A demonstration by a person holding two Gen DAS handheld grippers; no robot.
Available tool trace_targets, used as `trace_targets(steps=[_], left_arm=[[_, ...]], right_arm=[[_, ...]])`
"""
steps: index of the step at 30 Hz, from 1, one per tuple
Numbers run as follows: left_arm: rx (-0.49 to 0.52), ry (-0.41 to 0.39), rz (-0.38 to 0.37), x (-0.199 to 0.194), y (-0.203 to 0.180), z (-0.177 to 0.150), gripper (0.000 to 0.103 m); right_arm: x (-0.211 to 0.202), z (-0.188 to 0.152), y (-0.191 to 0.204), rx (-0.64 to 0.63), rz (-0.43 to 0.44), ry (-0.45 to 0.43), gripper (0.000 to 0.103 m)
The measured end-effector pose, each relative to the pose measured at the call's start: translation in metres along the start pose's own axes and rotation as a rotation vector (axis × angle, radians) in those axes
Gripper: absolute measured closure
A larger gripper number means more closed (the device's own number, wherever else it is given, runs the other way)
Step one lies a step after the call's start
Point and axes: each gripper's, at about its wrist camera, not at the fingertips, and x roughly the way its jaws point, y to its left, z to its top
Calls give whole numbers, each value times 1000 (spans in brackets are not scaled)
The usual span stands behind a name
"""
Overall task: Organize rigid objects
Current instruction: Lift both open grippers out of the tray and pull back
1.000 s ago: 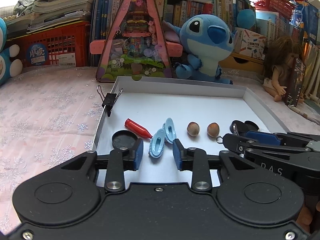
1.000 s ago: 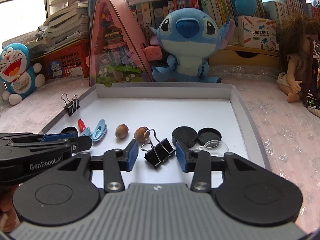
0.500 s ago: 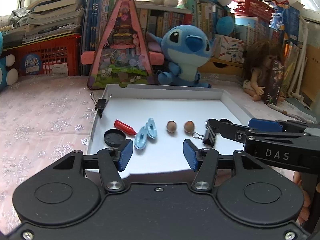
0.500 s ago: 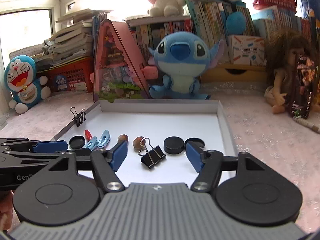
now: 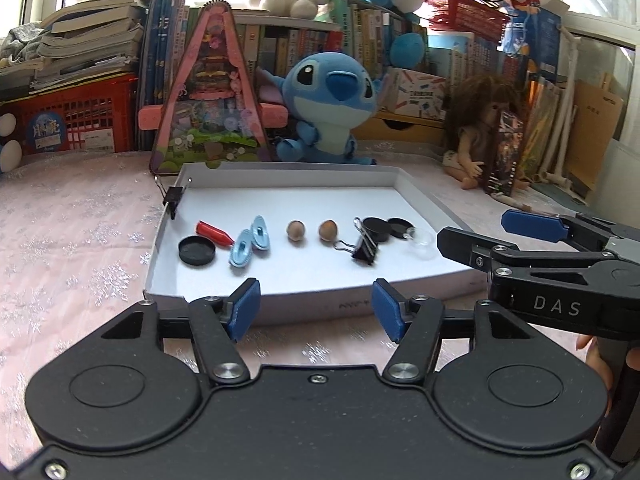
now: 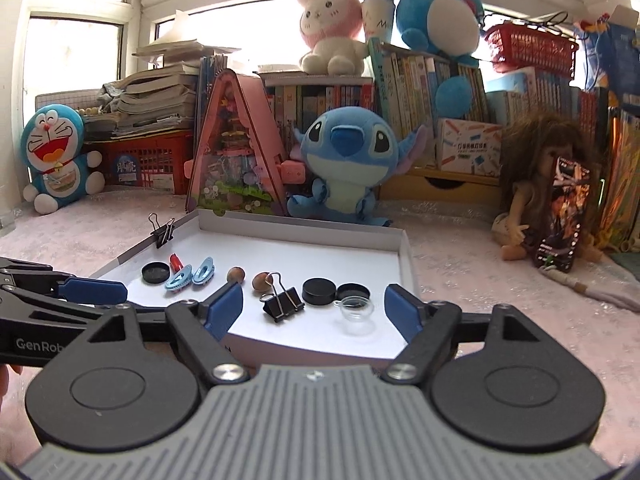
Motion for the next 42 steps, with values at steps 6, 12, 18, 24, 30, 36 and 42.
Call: trace_targets(steps=[6, 12, 18, 24, 30, 36, 42], left_arm=[[31, -11, -19, -13, -7, -8, 39], [25, 7, -46, -18, -9, -16, 38], [30, 30, -69, -18, -12, -24, 38], [35, 52, -82, -18, -17, -35, 38], [45, 72, -98, -17, -23, -44, 38], [58, 86, -113, -13, -31, -50, 48], [75, 60, -136, -11, -43, -49, 87]], right_arm=[[-14, -6, -1, -30, -7, -19, 15], [-26, -14, -3, -30, 1, -24, 14], [-39, -23, -4, -26, 7, -24, 13], [-53, -36, -5, -25, -1, -17, 12], [-64, -51, -5, -20, -5, -3, 11], [-69, -61, -5, -28, -8, 7, 11], [-69, -63, -6, -15, -10, 10, 11]])
